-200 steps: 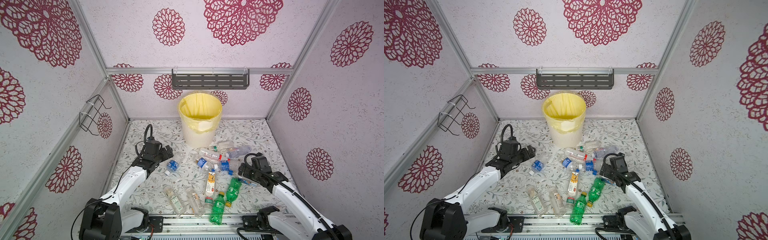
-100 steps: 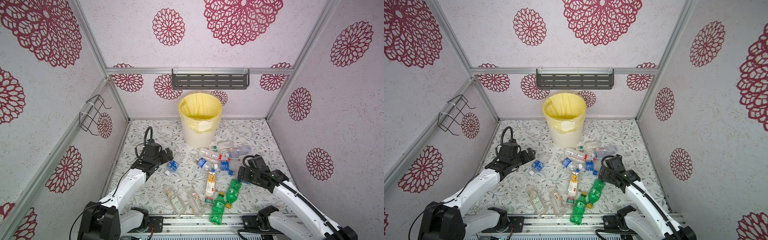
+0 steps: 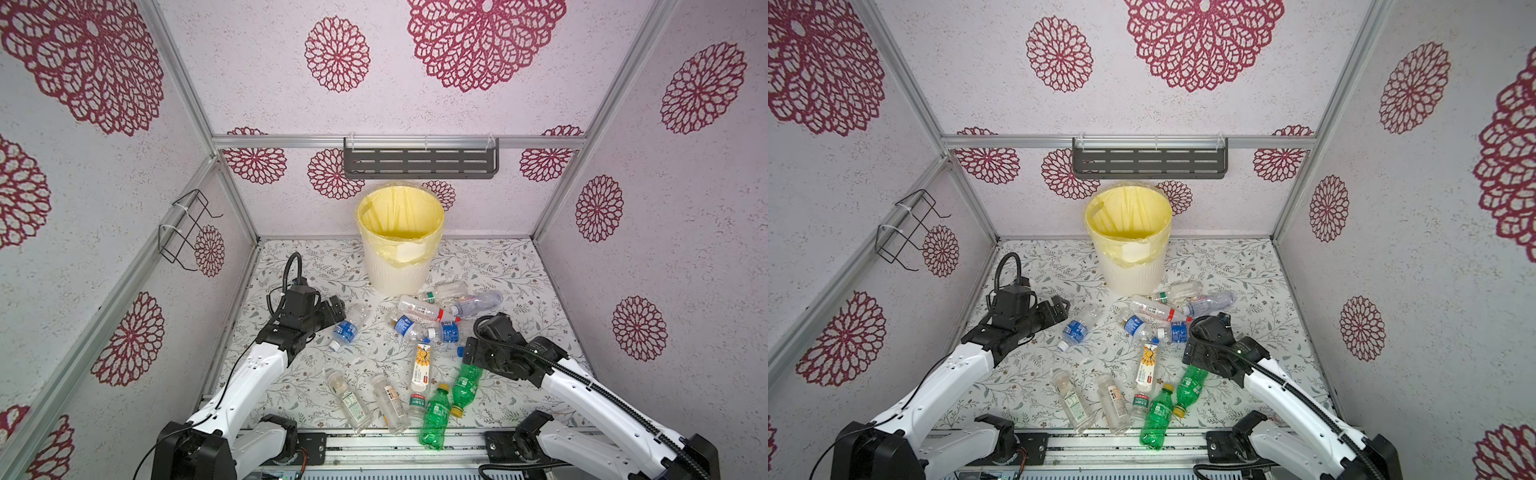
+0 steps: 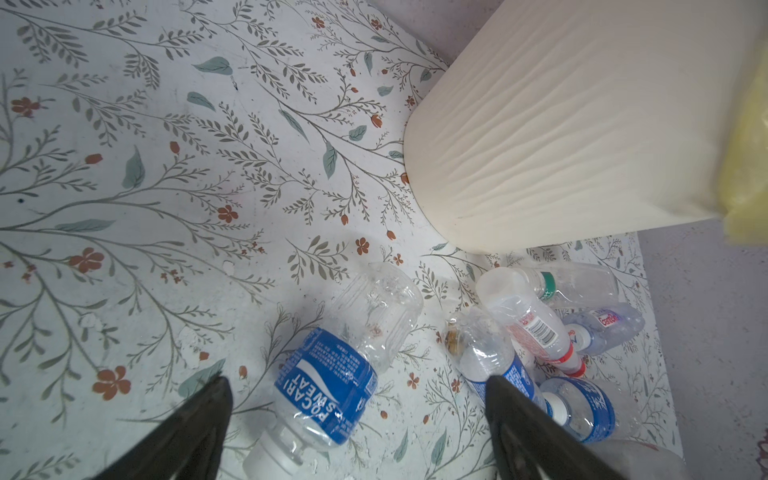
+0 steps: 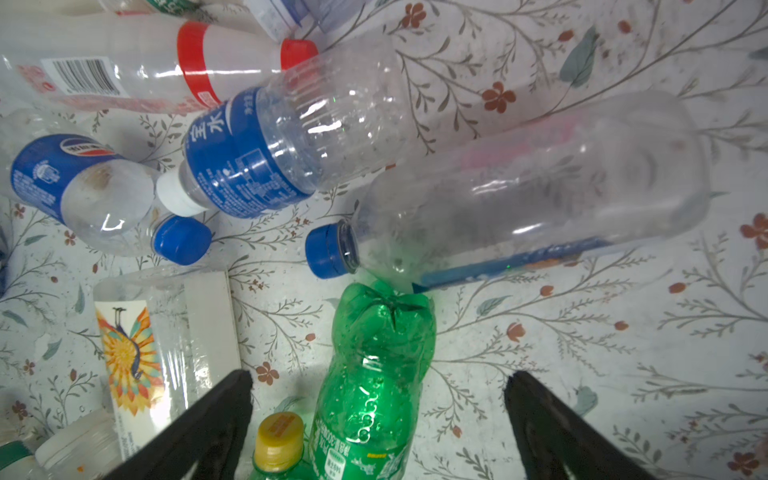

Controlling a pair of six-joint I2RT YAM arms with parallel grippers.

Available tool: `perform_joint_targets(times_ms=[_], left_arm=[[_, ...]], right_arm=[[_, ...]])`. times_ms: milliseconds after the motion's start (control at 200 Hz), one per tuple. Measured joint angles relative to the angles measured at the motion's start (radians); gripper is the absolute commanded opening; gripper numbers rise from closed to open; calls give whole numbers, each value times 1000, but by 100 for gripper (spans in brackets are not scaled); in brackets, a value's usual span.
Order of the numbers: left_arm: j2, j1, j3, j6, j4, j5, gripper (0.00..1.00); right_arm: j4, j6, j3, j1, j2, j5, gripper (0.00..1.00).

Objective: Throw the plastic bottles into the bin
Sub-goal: 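Lower the right gripper onto the green soda bottle and close it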

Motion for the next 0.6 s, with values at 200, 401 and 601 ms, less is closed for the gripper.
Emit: perform_joint_targets(times_ms=[200,401,601], left_arm=[[-28,0,-24,12,-14,6,97],[-51,0,-93,-16,26,22,97],[-58,0,-136,-31,42,6,97]], right_arm=[[8,111,-64,81,-10,2,99],[51,206,-138,135,-20,1,99],[102,270,-181,172,-20,0,92]])
